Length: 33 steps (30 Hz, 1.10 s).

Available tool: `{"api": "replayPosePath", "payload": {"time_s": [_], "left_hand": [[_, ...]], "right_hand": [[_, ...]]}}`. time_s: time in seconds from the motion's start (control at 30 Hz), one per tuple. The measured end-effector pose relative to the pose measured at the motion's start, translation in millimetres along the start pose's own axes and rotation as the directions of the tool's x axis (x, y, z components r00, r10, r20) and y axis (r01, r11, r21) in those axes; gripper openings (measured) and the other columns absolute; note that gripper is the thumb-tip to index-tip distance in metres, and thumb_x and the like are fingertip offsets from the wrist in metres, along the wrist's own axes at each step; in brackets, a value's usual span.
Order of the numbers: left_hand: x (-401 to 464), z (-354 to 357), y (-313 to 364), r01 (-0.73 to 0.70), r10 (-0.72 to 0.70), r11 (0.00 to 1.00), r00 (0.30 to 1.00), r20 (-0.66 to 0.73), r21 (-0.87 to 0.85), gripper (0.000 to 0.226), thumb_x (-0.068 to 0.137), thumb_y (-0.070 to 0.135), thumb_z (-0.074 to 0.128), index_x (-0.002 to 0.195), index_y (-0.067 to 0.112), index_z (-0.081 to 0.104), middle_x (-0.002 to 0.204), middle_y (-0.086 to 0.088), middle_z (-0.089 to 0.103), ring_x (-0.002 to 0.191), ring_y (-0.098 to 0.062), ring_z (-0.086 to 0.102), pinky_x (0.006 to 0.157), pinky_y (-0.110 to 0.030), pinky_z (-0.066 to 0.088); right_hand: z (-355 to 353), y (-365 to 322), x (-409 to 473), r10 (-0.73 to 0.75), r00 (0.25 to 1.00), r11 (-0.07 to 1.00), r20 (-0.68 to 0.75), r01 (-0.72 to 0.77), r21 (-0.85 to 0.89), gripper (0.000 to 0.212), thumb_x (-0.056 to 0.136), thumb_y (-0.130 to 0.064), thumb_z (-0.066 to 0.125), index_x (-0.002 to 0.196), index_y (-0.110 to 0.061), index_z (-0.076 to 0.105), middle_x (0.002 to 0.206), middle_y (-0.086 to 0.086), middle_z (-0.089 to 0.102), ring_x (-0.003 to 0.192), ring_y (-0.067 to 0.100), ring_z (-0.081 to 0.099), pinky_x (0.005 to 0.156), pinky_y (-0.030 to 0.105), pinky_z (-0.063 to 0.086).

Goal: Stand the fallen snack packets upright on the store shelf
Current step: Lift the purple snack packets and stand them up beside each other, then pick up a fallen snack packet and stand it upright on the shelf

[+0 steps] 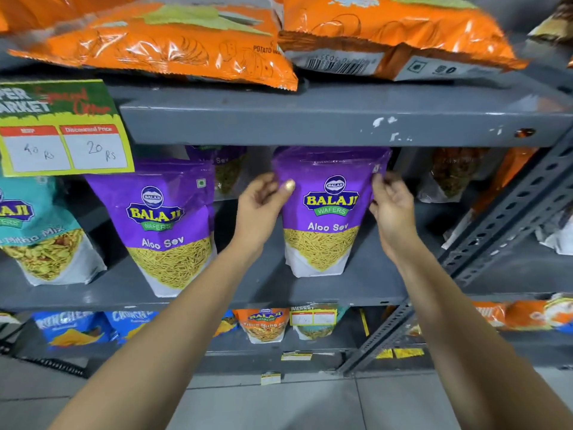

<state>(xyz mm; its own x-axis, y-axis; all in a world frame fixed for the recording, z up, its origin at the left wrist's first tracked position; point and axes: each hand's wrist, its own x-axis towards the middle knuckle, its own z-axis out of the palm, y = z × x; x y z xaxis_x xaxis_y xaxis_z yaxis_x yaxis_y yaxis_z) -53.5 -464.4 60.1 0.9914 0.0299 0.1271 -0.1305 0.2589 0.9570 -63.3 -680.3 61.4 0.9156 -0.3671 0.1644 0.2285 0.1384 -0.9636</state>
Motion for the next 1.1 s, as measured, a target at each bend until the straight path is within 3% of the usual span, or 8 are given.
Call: {"api": "replayPosePath", "payload": {"time_s": [0.07,0.13,0.27,0.4,0.73,0.9,1.0,1.1], "left_hand": [[-6.5,-9.4,-26.0,0.131,-0.143,0.984,0.985,0.097,0.122,0.058,0.078,0.008,0.078,0.128,0.006,0.051,0.116,-0.007,0.068,0.096,-0.007,0.068,0.073,-0.015,0.054],[-16.0,-17.1,-55.2,0.212,-0.284,0.925,0.937,0.204,0.315,0.074,0.068,0.013,0.086,0.131,0.012,0.047,0.123,-0.003,0.067,0.109,-0.014,0.066,0.077,-0.019,0.057],[-39.1,-15.6,-95.5,0.168,-0.290,0.850,0.941,0.176,0.500,0.067,0.062,0.026,0.090,0.119,0.024,0.055,0.114,0.009,0.069,0.105,-0.010,0.065,0.094,-0.030,0.053],[-52.4,-1.0,-103.0,0.118,-0.224,0.864,0.961,0.162,0.490,0.061,0.065,0.024,0.088,0.114,0.031,0.053,0.107,0.012,0.066,0.099,-0.006,0.063,0.082,-0.015,0.049],[-56.8,15.7,-110.4,0.097,-0.214,0.862,0.959,0.185,0.498,0.066,0.067,0.022,0.087,0.124,0.018,0.054,0.119,0.002,0.067,0.105,-0.012,0.062,0.088,-0.024,0.051],[-63.0,-2.2,-110.7,0.126,-0.252,0.870,0.945,0.210,0.477,0.082,0.068,0.029,0.086,0.137,0.017,0.045,0.132,0.001,0.061,0.120,-0.014,0.058,0.103,-0.033,0.049],[-77.2,-37.4,-103.8,0.108,-0.161,0.872,0.984,0.072,0.477,0.066,0.071,0.024,0.085,0.130,0.016,0.055,0.124,0.006,0.062,0.116,-0.013,0.059,0.096,-0.018,0.047],[-103.8,-88.6,-84.1,-0.008,0.044,0.864,0.997,-0.060,0.503,0.036,0.079,0.011,0.078,0.111,0.020,0.063,0.102,0.005,0.069,0.099,-0.007,0.066,0.089,-0.021,0.053]], "right_hand": [[-12.9,25.2,-9.7,0.091,0.990,0.989,0.109,-0.078,-0.124,0.011,0.091,-0.017,0.064,0.099,-0.023,0.061,0.091,-0.014,0.076,0.086,0.001,0.067,0.078,0.017,0.051],[-25.2,50.2,-22.3,0.214,0.951,0.934,0.224,-0.132,-0.332,0.033,0.080,-0.019,0.076,0.109,-0.024,0.060,0.105,-0.010,0.073,0.098,0.007,0.066,0.091,0.023,0.050],[-42.1,73.4,-45.4,0.320,0.917,0.873,0.238,-0.188,-0.450,0.038,0.079,-0.010,0.077,0.113,-0.013,0.061,0.102,-0.002,0.071,0.085,-0.006,0.068,0.082,0.013,0.054],[-58.8,78.0,-55.0,0.280,0.937,0.889,0.209,-0.171,-0.425,0.035,0.080,-0.010,0.075,0.111,-0.016,0.060,0.106,0.004,0.072,0.095,0.009,0.068,0.083,0.019,0.052],[-74.2,76.0,-70.2,0.211,0.965,0.901,0.158,-0.129,-0.415,0.036,0.085,-0.013,0.070,0.119,-0.011,0.057,0.114,0.006,0.070,0.110,0.019,0.066,0.102,0.035,0.049],[-60.1,69.0,-91.5,0.044,0.997,0.934,0.070,-0.016,-0.357,0.052,0.085,-0.006,0.071,0.115,-0.047,0.061,0.132,0.010,0.059,0.120,0.017,0.060,0.103,0.034,0.049],[-39.9,69.1,-122.6,-0.164,0.954,0.931,-0.251,0.066,-0.358,0.048,0.078,-0.012,0.079,0.116,-0.033,0.057,0.115,0.008,0.064,0.108,0.015,0.063,0.096,0.036,0.052],[-0.7,79.9,-159.9,-0.242,0.956,0.894,-0.164,0.154,-0.421,0.035,0.077,-0.012,0.079,0.097,-0.033,0.060,0.094,0.003,0.067,0.087,0.021,0.065,0.083,0.045,0.055]]}}
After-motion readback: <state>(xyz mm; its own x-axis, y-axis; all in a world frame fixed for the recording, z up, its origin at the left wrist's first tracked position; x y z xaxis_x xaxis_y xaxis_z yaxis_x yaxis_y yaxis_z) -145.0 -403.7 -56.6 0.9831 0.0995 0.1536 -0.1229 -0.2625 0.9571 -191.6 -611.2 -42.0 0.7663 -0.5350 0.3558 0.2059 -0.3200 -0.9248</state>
